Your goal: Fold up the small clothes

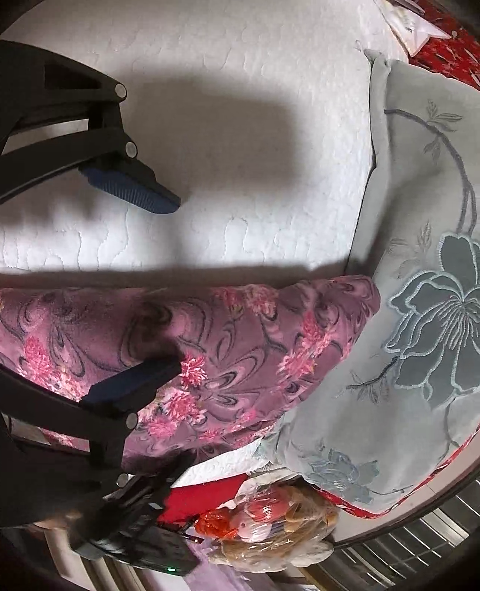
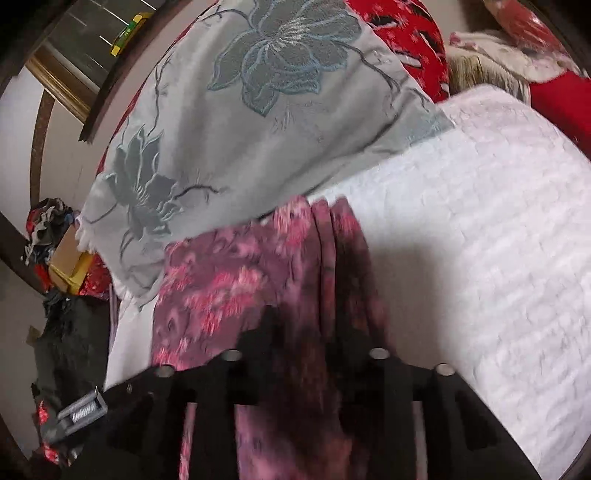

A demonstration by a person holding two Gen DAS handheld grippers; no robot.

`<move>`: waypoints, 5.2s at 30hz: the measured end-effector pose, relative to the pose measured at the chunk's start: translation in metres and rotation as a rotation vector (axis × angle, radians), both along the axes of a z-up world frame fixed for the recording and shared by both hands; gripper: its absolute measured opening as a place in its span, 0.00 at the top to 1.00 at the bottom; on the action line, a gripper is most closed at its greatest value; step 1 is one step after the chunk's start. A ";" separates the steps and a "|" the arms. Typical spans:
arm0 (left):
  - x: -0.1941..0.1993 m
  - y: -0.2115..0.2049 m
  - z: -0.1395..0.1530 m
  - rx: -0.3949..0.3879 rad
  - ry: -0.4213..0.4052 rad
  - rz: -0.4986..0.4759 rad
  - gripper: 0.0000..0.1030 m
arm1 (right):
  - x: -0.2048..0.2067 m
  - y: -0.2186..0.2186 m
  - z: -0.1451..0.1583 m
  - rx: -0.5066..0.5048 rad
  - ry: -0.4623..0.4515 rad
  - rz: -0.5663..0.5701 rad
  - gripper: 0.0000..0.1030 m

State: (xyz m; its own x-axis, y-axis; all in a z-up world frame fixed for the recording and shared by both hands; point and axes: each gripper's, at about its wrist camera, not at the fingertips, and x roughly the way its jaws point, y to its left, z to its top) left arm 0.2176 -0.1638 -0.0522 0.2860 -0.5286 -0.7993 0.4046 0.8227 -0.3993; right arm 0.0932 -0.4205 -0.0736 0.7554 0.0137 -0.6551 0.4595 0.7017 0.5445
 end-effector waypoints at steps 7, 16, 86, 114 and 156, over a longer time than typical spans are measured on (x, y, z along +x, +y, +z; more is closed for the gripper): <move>-0.004 0.001 0.002 0.013 -0.028 -0.008 0.22 | -0.034 0.018 0.023 -0.082 -0.106 0.058 0.90; -0.009 0.004 0.003 0.021 -0.065 -0.023 0.22 | -0.044 0.018 0.002 -0.018 -0.024 -0.012 0.80; -0.052 -0.014 -0.004 0.103 -0.098 -0.182 0.14 | -0.071 0.051 0.013 -0.312 0.149 0.050 0.63; -0.011 -0.041 -0.019 0.104 -0.070 -0.103 0.12 | 0.011 0.033 0.005 -0.263 0.104 0.055 0.75; 0.030 -0.005 -0.027 -0.109 0.104 -0.021 0.12 | -0.029 -0.030 -0.002 -0.047 0.067 -0.083 0.48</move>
State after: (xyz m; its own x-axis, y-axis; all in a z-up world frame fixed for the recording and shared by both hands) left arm 0.2478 -0.1693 -0.0793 0.1929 -0.6191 -0.7613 0.3729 0.7639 -0.5267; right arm 0.0637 -0.4504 -0.0757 0.7076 -0.0790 -0.7022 0.5509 0.6840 0.4781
